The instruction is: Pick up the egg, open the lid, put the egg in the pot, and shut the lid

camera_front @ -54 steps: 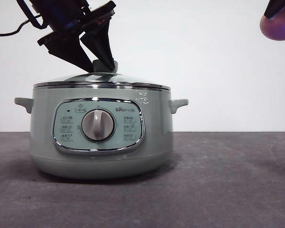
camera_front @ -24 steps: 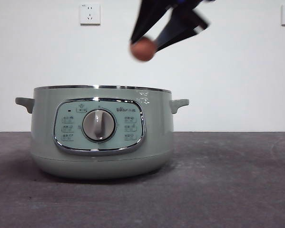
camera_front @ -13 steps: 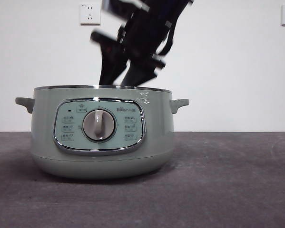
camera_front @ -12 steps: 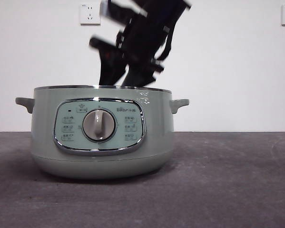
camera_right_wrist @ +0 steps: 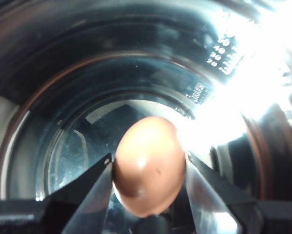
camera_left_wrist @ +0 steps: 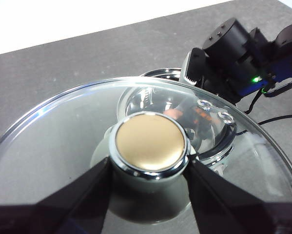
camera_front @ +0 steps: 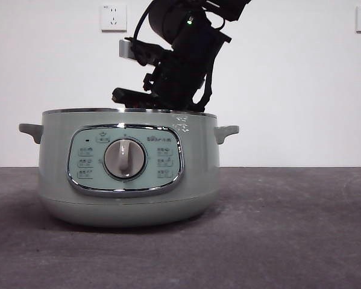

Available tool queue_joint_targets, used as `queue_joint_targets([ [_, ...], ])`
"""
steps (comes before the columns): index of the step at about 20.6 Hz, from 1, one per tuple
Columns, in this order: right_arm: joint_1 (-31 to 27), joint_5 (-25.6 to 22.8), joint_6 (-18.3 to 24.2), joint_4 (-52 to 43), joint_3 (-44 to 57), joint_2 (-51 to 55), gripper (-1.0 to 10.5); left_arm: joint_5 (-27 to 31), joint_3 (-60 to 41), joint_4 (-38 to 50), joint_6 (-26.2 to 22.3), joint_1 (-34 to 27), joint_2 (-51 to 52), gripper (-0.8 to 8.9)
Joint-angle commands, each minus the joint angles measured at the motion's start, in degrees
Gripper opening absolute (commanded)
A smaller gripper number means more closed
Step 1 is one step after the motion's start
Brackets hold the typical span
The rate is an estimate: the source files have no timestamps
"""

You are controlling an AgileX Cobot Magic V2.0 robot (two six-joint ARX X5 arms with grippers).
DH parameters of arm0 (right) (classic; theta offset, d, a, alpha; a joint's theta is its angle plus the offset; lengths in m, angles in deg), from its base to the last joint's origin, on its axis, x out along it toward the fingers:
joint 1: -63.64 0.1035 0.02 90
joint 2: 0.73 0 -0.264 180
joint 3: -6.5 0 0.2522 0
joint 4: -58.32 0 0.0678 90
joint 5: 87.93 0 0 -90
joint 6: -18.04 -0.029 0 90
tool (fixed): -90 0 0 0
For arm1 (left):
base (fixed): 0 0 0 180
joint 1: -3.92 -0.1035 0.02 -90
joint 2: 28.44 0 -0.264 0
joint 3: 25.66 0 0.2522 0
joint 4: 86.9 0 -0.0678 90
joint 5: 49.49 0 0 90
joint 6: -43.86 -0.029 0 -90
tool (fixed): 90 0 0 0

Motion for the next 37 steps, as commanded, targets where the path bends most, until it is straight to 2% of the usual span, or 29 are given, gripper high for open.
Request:
queue_joint_targets([
  [1, 0.2, -0.1, 0.5, 0.1, -0.1, -1.6, -0.1, 0.1, 0.5, 2.6, 0.3, -0.2, 0.7, -0.08],
  [6, 0.3, 0.4, 0.4, 1.1, -0.1, -1.7, 0.1, 0.1, 0.5, 2.7, 0.3, -0.2, 0.7, -0.08],
  [7, 0.3, 0.4, 0.2, 1.2, -0.1, -1.7, 0.9, 0.1, 0.5, 2.8, 0.3, -0.2, 0.7, -0.08],
  [10, 0.3, 0.3, -0.8, 1.2, -0.2, -1.6, 4.7, 0.1, 0.5, 3.4, 0.2, -0.2, 0.6, -0.08],
  [11, 0.3, 0.3, -1.9, 1.2, -0.2, -1.3, 5.1, 0.1, 0.5, 3.8, 0.1, -0.2, 0.5, -0.08],
  [17, 0.2, -1.0, -3.3, 2.5, -0.2, 6.5, 5.1, 0.0, 0.5, 5.0, -1.4, -0.2, -2.6, -0.08],
  [20, 0.1, -7.7, -4.1, 9.0, -0.2, 14.4, 5.1, -0.4, 0.5, 7.9, -2.7, -0.2, -5.5, -0.08],
  [23, -0.5, -15.2, -4.2, 15.4, -0.2, 23.2, 5.1, -3.6, 0.5, 11.5, -3.2, -0.1, -9.4, -0.08],
  [26, -1.7, -19.3, -4.8, 17.9, -0.2, 33.6, 5.1, -5.6, 0.5, 15.1, -4.4, -0.1, -15.3, -0.08],
  [30, -2.5, -19.6, -5.4, 18.4, -0.2, 46.3, 5.1, -9.3, 0.5, 20.3, -4.4, 0.0, -23.7, -0.08],
  [37, -2.5, -19.5, -5.9, 22.2, -0.2, 62.1, 5.0, -10.8, 0.5, 27.1, -4.5, 0.0, -37.7, -0.08],
])
